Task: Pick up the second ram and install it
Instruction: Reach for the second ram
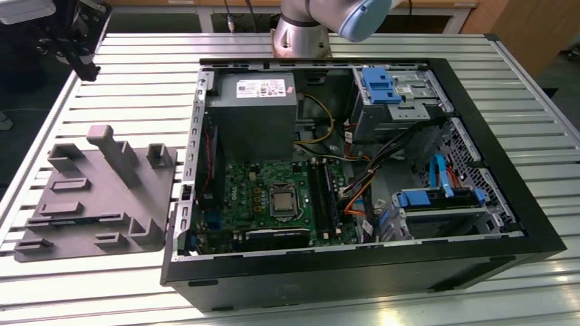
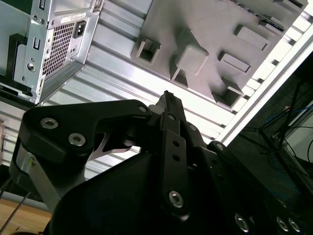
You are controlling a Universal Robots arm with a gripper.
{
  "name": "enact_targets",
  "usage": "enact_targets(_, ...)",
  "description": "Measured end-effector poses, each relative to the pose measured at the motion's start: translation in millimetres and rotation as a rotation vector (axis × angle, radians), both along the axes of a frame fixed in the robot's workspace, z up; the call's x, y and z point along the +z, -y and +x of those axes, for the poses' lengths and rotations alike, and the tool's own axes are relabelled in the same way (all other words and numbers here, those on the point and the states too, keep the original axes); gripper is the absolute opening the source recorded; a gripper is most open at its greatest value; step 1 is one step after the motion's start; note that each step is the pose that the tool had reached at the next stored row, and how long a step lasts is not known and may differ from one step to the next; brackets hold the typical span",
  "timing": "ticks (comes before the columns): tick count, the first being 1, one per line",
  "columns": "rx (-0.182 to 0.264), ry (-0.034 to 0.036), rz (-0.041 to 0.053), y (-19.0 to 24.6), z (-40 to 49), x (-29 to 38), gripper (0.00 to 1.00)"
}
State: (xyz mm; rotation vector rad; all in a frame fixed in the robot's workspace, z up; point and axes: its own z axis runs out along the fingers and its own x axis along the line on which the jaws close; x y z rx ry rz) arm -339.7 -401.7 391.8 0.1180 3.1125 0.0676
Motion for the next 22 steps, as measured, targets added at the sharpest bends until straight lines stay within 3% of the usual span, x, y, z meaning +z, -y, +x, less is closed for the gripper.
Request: enact_targets(22, 0.000, 0.0000, 0.0000, 0.2, -7.4, -1.0, 0.11)
